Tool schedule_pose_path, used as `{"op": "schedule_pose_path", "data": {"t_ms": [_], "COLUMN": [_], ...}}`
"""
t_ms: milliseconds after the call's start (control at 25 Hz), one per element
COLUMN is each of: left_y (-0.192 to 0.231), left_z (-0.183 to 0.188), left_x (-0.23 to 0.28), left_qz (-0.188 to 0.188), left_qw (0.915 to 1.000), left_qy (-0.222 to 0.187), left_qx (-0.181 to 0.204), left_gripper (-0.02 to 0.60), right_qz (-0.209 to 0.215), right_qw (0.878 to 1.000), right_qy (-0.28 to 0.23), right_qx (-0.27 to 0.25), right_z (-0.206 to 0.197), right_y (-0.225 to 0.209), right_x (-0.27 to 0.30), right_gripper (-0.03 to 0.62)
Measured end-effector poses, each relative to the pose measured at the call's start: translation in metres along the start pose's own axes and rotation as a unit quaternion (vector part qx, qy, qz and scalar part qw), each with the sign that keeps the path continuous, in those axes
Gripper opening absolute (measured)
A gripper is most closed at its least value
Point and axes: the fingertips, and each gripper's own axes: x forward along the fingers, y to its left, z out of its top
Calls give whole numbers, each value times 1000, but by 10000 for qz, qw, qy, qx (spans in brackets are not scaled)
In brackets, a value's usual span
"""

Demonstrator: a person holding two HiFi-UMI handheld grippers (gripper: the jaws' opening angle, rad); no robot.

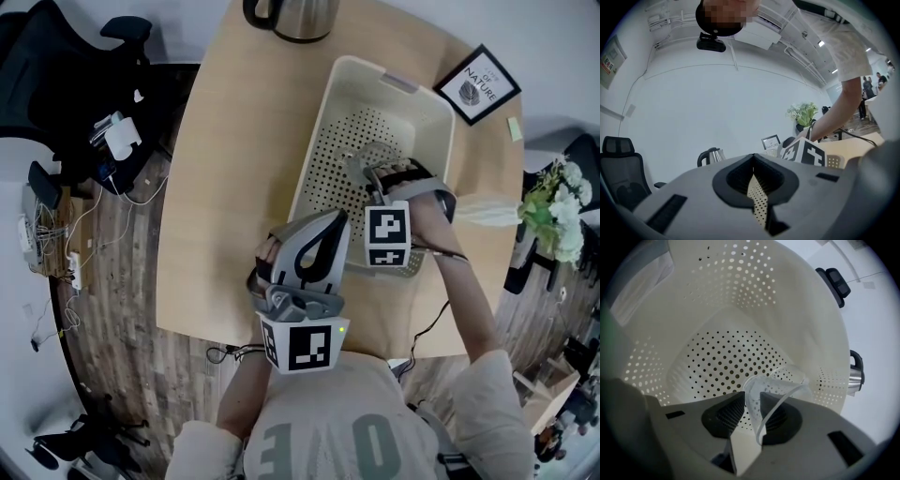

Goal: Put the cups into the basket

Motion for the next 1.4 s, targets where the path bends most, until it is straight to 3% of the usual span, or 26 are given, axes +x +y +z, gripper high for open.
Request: {"op": "schedule_pose_path", "data": {"t_ms": [160, 360, 680, 1000, 1120, 1240, 1320, 1400], "left_y": [-2, -2, 0, -15, -20, -24, -27, -30], "left_z": [0, 0, 7, 29, 39, 51, 61, 70], "left_x": [1, -1, -6, -20, -28, -38, -44, -50], "left_qz": [-37, -24, -2, -58, -40, -18, -8, -7], "left_qw": [10000, 10000, 9999, 9994, 9991, 9984, 9977, 9968], "left_qy": [1, 9, -62, -234, -318, -419, -506, -597], "left_qx": [44, 58, 94, 239, 294, 367, 445, 524], "left_gripper": [9, 9, 9, 9, 9, 9, 9, 9], "right_qz": [-361, -337, -550, -1320, -1629, -2089, -2468, -2793], "right_qw": [9975, 9907, 9847, 9642, 9484, 9230, 8968, 8627], "right_qy": [-373, -740, -870, -1126, -1370, -1701, -1931, -2174], "right_qx": [481, 1094, 1407, 2007, 2351, 2748, 3122, 3612], "right_z": [12, 19, 14, -1, -2, 0, -3, -10], "right_y": [-11, -20, -28, -41, -46, -53, -58, -62], "right_x": [-5, -11, -33, -81, -113, -156, -184, -208], "right_gripper": [118, 166, 219, 230, 230, 220, 183, 165]}}
